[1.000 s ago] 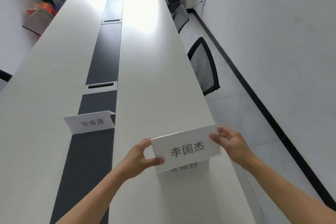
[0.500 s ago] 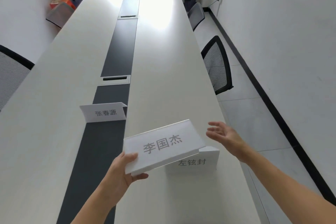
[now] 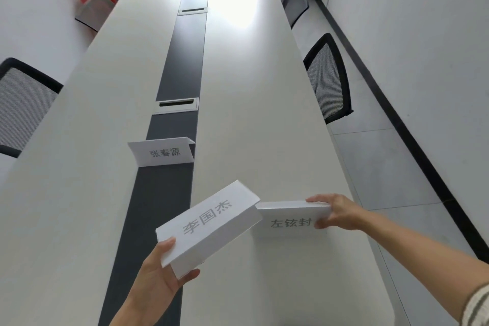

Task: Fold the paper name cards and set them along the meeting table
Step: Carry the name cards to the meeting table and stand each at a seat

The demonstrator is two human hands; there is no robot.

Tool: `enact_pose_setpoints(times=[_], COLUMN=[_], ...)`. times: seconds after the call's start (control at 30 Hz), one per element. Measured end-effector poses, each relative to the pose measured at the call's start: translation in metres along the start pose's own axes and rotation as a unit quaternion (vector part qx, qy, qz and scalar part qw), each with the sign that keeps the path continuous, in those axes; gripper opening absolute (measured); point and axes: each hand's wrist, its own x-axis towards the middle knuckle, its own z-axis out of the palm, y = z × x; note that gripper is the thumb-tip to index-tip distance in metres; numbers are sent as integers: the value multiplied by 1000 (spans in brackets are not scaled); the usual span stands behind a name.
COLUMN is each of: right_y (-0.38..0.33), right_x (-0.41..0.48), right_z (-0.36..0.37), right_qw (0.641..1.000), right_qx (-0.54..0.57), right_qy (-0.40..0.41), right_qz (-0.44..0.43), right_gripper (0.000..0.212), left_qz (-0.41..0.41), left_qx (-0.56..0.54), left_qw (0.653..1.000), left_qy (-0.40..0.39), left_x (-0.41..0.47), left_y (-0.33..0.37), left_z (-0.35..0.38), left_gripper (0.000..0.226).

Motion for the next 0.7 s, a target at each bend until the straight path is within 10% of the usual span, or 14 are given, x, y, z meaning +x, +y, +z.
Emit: enact_pose_setpoints(times=[0.27, 0.7], right_y=[-13, -53], right_x=[-30, -67], right_z=[-2, -33], right_qw=[989, 865], right_qx=[140, 482], right_qy=[22, 134], right_qz=[-29, -36], right_gripper=[29, 49], left_qz=[14, 95], left_qx=[-10, -65], left_qw=[1000, 993], left_qy=[-10, -3], left_x=[2, -20], left_y=[3, 5], left_z=[5, 7], left_gripper=[44, 41])
